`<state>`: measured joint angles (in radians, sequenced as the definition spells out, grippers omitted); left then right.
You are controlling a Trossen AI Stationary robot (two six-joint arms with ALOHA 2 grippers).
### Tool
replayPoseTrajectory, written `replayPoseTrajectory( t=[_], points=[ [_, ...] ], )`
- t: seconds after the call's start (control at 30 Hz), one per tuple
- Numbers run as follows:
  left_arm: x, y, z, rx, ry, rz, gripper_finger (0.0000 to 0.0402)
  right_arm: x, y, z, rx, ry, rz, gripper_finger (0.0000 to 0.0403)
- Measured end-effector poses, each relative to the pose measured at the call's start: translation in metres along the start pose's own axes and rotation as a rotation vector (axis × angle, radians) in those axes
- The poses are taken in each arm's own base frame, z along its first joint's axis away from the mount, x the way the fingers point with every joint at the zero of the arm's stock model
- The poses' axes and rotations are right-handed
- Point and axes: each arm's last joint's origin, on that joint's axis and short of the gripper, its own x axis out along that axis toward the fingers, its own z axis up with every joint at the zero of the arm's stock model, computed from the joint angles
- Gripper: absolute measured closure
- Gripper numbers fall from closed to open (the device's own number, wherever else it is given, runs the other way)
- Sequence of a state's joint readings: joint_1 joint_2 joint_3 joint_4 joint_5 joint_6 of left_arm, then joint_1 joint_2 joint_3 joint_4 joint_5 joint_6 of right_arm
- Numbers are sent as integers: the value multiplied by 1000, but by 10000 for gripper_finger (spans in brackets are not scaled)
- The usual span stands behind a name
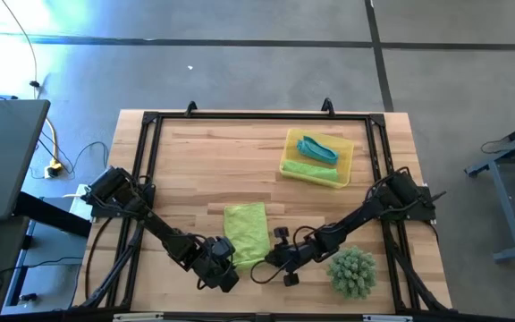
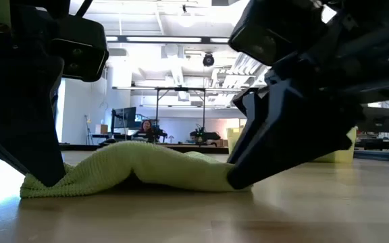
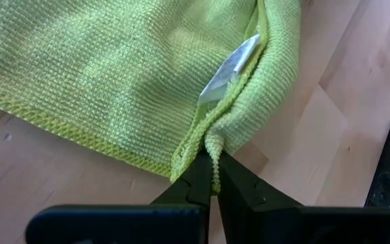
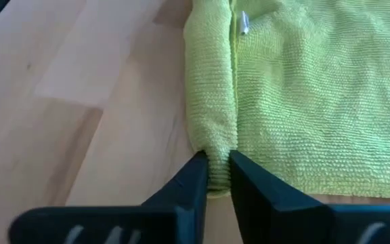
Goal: Roll microfiber towels into tight, uniform cylinder then place into a basket
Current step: Roll the green microfiber towel
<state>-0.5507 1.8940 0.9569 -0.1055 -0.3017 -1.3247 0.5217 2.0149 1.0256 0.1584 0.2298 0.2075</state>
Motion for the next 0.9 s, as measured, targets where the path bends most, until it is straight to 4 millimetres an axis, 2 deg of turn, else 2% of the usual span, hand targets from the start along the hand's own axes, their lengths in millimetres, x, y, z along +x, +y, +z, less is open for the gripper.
replayPoseTrajectory(
  t=[0.27, 0.37, 0.53, 0.7, 0.9],
  points=[
    [-10, -1, 1, 77, 7, -7, 390, 5, 0, -6, 100, 32, 28, 398],
    [-19, -4, 4, 125, -1, -24, 365, 6, -1, -5, 119, 40, 82, 398],
    [-30, -6, 7, 213, 12, -37, 310, 8, -5, -3, 254, 69, 219, 401],
    [-40, -11, 8, 415, 6, -90, 278, 10, -15, 0, 397, 113, 345, 402],
    [-50, -24, -7, 786, -48, -191, 273, 12, -30, 2, 524, 157, 403, 402]
  ],
)
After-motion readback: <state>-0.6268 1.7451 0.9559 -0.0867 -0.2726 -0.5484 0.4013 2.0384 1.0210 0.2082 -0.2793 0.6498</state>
